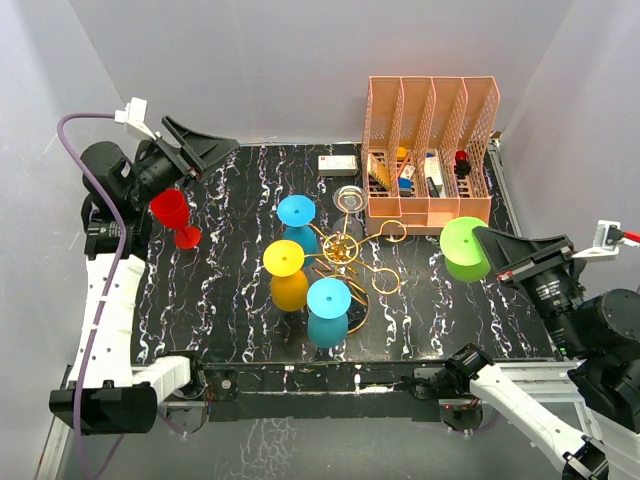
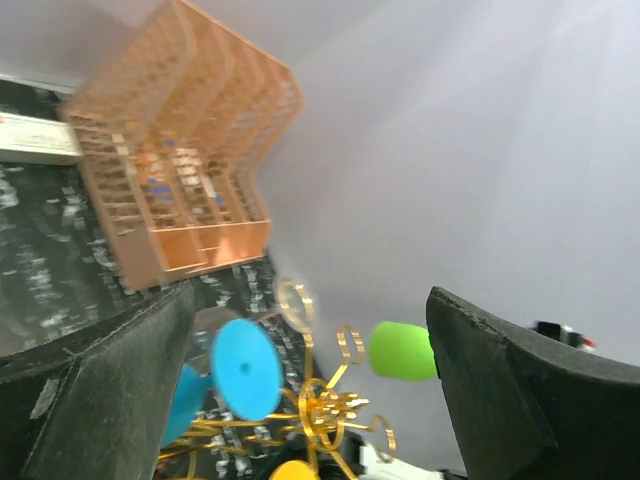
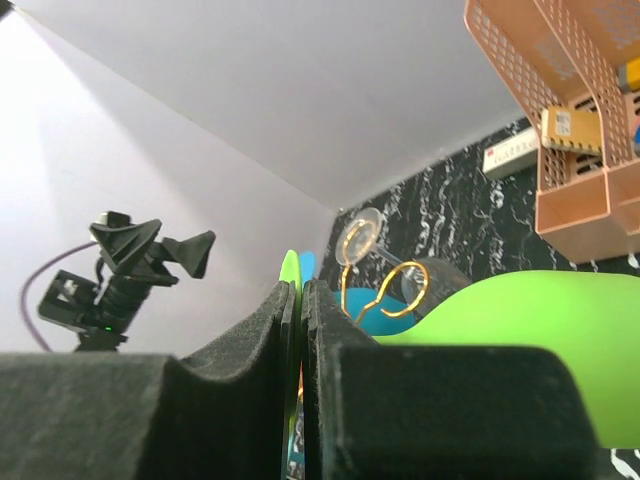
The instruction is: Take the wine glass off the wine glass rack
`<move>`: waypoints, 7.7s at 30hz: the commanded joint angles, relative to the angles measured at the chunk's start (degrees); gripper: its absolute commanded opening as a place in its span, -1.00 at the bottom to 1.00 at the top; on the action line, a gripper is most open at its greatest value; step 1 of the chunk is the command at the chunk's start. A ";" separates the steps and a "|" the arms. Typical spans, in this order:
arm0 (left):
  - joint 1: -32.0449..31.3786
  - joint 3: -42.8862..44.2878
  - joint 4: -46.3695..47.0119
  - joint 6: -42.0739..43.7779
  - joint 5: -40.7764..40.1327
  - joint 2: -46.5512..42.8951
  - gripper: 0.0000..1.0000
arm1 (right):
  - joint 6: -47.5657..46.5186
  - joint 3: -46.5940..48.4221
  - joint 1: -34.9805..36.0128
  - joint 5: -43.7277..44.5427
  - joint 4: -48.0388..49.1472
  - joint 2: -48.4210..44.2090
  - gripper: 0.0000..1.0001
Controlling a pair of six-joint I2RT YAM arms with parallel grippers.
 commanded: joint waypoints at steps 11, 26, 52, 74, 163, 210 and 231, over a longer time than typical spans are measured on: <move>-23.69 -1.44 28.96 -15.32 4.27 3.66 0.94 | 3.78 -2.45 -0.06 -10.51 35.69 -0.13 -0.85; -33.48 -12.88 59.69 -31.90 7.30 4.12 0.94 | 27.91 -10.62 0.00 -26.53 70.06 10.38 -0.85; -37.40 -20.92 88.16 -43.94 -0.19 6.81 -0.19 | 43.54 -24.12 0.00 -24.85 87.60 16.73 -0.84; -37.97 -19.83 68.28 -31.70 -3.10 -0.27 -1.00 | 21.49 -16.93 -0.04 -14.76 58.06 10.11 -0.03; 12.91 5.96 -51.60 37.28 -44.40 23.98 -1.00 | -19.23 -14.37 -0.01 2.94 12.63 11.34 0.25; 9.81 -7.13 -22.70 22.81 3.48 -1.55 0.43 | -27.91 1.81 -0.03 -7.50 17.45 27.10 0.28; 4.71 -9.73 -27.30 32.29 2.91 -6.52 0.60 | -29.75 20.76 -3.95 -29.48 6.65 50.28 0.84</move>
